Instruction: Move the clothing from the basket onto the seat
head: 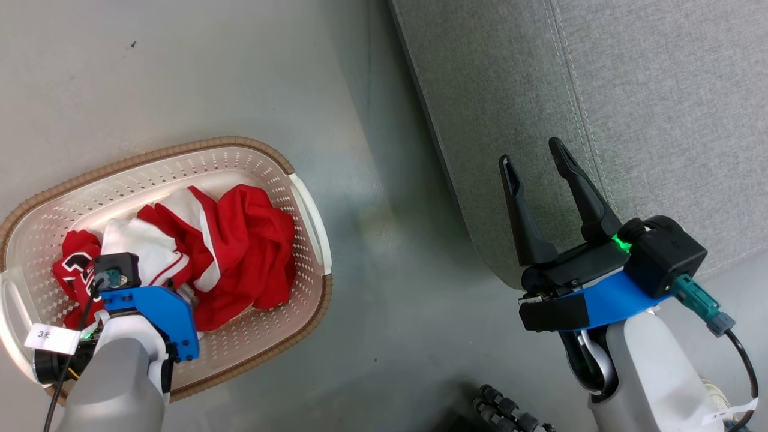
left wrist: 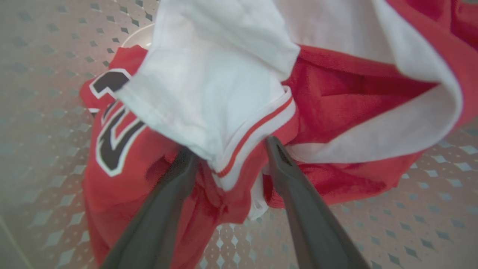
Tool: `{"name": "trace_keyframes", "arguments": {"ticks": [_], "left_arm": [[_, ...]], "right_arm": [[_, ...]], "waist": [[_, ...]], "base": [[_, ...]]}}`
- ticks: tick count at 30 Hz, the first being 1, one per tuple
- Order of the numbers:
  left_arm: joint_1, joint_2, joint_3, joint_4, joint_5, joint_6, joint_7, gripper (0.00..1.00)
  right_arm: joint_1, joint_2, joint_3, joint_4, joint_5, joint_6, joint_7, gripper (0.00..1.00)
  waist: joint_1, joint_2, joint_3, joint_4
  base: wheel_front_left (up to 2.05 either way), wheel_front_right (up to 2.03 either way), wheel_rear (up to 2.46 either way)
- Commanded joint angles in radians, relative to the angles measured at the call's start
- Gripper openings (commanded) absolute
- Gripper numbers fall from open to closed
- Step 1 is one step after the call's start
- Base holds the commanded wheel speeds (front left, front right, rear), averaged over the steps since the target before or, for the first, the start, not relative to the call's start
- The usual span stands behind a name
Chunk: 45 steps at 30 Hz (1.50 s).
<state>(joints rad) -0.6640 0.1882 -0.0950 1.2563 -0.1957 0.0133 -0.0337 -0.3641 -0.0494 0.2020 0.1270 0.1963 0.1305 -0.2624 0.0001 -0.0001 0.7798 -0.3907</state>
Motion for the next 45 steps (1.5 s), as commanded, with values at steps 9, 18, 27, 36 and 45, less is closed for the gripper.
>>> {"name": "trace_keyframes", "arguments": {"ticks": [9,18,27,36,45], "left_arm": [[-0.026,0.022,-0.013,0.016,-0.014,-0.029,-0.017,0.0],[-0.024,0.017,-0.016,0.026,-0.034,-0.048,-0.018,0.0],[-0.023,-0.006,-0.029,0.029,-0.049,-0.062,-0.021,0.0],[0.0,-0.051,-0.038,0.031,-0.076,-0.103,-0.033,0.0],[0.044,-0.119,-0.061,0.032,-0.109,-0.129,-0.063,0.0]], "right_arm": [[-0.022,-0.002,0.005,0.0,0.015,0.0,-0.004,1.0],[-0.026,-0.002,0.004,0.007,0.013,0.0,-0.004,1.0],[-0.025,-0.002,-0.009,0.015,-0.007,0.0,-0.004,1.0],[-0.016,-0.002,-0.033,0.037,-0.036,0.0,-0.004,1.0],[0.039,-0.002,-0.064,0.082,-0.076,0.0,-0.004,1.0]], "waist": [[-0.0001,0.0001,0.006,0.003],[-0.0001,0.0001,-0.01,0.007],[-0.0001,0.0001,-0.052,0.034],[-0.0001,0.0001,-0.17,0.093],[-0.0001,0.0001,-0.344,0.166]], "base": [[0.0,0.0,0.0],[0.0,0.0,0.0],[0.0,0.0,0.0],[0.0,0.0,0.0],[0.0,0.0,0.0]]}}
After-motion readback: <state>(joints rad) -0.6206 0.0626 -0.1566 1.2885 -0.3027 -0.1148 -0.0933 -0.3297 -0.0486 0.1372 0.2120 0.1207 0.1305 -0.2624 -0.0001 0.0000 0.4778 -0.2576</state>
